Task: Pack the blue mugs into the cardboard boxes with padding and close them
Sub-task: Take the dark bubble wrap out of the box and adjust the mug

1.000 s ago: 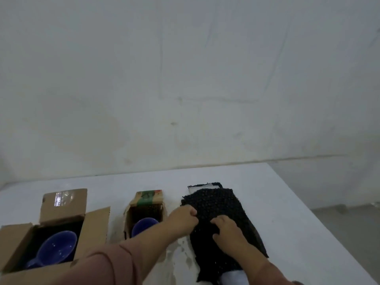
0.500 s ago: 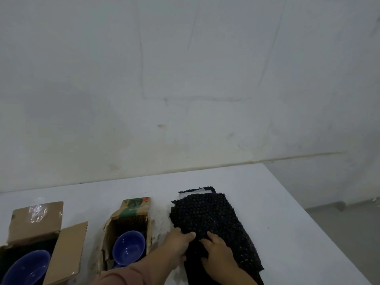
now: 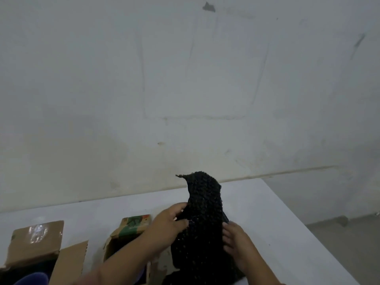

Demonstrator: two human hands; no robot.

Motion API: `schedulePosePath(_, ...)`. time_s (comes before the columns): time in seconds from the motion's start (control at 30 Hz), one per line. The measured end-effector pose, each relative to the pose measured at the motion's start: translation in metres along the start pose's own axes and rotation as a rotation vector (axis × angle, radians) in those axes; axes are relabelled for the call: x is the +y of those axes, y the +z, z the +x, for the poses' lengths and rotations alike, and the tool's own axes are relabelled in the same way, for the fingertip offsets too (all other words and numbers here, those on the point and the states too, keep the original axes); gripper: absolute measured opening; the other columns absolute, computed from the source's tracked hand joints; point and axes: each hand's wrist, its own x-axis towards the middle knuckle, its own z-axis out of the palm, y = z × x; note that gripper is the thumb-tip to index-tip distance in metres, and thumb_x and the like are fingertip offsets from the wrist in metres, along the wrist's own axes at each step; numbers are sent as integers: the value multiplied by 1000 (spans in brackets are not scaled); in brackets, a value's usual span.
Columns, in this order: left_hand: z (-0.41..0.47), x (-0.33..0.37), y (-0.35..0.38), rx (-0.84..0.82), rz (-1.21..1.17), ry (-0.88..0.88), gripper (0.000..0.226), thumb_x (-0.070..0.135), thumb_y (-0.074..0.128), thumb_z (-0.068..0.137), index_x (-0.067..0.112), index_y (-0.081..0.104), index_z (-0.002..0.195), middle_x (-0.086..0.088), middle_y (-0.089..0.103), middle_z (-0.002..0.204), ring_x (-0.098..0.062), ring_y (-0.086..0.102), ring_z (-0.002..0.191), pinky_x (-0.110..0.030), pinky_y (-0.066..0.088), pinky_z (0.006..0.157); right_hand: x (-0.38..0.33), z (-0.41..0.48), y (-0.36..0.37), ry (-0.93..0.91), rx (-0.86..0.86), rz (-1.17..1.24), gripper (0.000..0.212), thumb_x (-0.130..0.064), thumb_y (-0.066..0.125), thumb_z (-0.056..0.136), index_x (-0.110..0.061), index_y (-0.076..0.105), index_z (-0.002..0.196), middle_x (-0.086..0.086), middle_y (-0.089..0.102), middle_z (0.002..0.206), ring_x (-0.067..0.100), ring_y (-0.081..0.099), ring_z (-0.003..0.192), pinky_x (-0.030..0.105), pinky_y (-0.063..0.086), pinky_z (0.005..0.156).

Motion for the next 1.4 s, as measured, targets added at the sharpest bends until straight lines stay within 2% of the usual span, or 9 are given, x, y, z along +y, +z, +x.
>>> schedulePosePath(0.13, -23, 6, -46, 48, -117, 5, 44, 0, 54, 88, 38, 70, 102, 3, 74, 102, -19, 69, 92, -29, 52, 81, -3, -1, 25, 27, -310, 252, 33, -4, 59, 78, -9, 63, 110, 15, 72, 102, 31, 67, 91, 40, 53, 76)
schedulePosePath(0.33, -49, -16, -115, 233, -388, -160, 17, -8, 48, 82, 2, 62, 79, -12, 69, 69, -24, 64, 62, -29, 45, 53, -37, -23, 71, -202, -424, 161, 24, 2, 65, 67, 0, 73, 89, 22, 73, 93, 31, 71, 82, 35, 57, 67)
schedulePosePath(0.5, -72, -25, -151, 310, -742, -158, 29, 19, 44, 74, -1, 63, 84, -18, 58, 77, -31, 57, 65, -37, 45, 58, -65, -44, 105, -393, -532, 2, 23, 2, 51, 53, 3, 71, 63, 13, 69, 93, 21, 69, 82, 29, 55, 67)
schedulePosePath(0.63, -84, -23, -169, 358, -579, -189, 34, 41, 59, 83, 10, 67, 71, -17, 63, 74, -28, 59, 63, -33, 45, 58, -75, -51, 134, -426, -486, -187, 20, 1, 55, 75, -1, 74, 69, 7, 70, 95, 18, 64, 87, 30, 47, 78)
schedulePosePath(0.7, -89, -21, -174, 353, -575, -139, 8, 9, 66, 76, 11, 64, 83, -20, 61, 84, -28, 61, 65, -33, 48, 58, -73, -56, 146, -476, -467, -290, 14, -1, 64, 78, -9, 75, 78, 4, 68, 98, 14, 65, 87, 24, 48, 75)
schedulePosePath(0.87, -90, -24, -187, 411, -658, -70, 59, -22, 41, 80, 24, 52, 116, -21, 58, 107, -34, 62, 85, -39, 54, 64, -58, -56, 166, -360, -532, -213, 65, 9, 65, 76, -30, 48, 126, 5, 53, 123, 25, 60, 107, 33, 56, 79)
schedulePosePath(1.03, -98, -38, -196, 301, -742, -73, 57, -3, 66, 74, 18, 50, 125, -23, 59, 121, -41, 60, 104, -51, 53, 81, -45, -59, 177, -143, -536, -188, 43, 16, 60, 76, -5, 64, 112, 18, 70, 110, 32, 66, 99, 37, 53, 79)
schedulePosePath(1.23, -99, -51, -194, 196, -561, -181, 41, -16, 59, 72, 0, 60, 110, -29, 67, 104, -45, 65, 91, -48, 56, 71, -48, -57, 178, -190, -432, -209, 27, 17, 56, 80, -2, 70, 93, 18, 72, 94, 29, 68, 86, 33, 54, 72)
schedulePosePath(1.4, -101, -48, -194, 282, -686, -110, 14, 3, 53, 61, 0, 66, 59, -27, 66, 107, -38, 61, 98, -35, 52, 72, -55, -63, 175, -255, -399, -384, 42, 7, 43, 88, -9, 74, 64, 10, 73, 79, 23, 68, 69, 25, 52, 56)
